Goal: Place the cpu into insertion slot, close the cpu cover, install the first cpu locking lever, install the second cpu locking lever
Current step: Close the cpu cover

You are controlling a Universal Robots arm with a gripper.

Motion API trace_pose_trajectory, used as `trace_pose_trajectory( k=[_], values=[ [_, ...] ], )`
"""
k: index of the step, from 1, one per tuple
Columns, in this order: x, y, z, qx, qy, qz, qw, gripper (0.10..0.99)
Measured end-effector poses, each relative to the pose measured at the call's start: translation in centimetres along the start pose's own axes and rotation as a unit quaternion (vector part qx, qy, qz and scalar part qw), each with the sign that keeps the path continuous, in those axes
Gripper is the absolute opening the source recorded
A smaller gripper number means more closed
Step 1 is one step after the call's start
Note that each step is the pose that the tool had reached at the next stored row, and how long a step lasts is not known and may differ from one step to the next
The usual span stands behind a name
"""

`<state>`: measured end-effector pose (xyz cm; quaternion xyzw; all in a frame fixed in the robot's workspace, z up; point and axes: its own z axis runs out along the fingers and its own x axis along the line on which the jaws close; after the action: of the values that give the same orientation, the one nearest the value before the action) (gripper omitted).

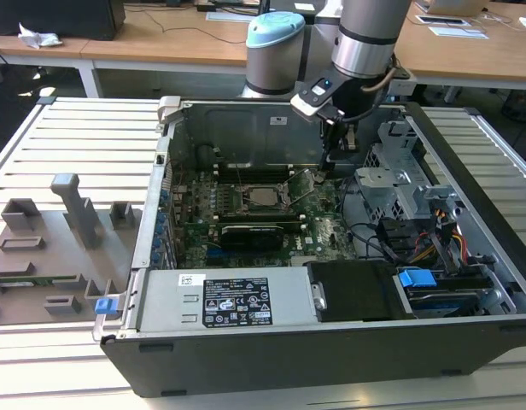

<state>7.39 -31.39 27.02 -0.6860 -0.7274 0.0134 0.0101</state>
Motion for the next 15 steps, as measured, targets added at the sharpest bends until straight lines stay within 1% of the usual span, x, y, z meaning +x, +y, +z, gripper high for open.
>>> trace_pose_trajectory(
  k=[4,7,10,13,15],
  values=[
    [0.0,0.05,0.66,0.0,0.0,0.0,1.0,0.106],
    [0.0,0.08,1.47,0.0,0.0,0.0,1.0,0.106],
    [0.01,0.09,2.01,0.0,0.0007,0.0,1.0,0.106],
    [0.03,-0.18,2.25,-0.0001,0.0023,0.0,1.0,0.106],
    [0.05,-0.62,2.37,-0.0002,0.0041,0.0,1.0,0.106]
  ],
)
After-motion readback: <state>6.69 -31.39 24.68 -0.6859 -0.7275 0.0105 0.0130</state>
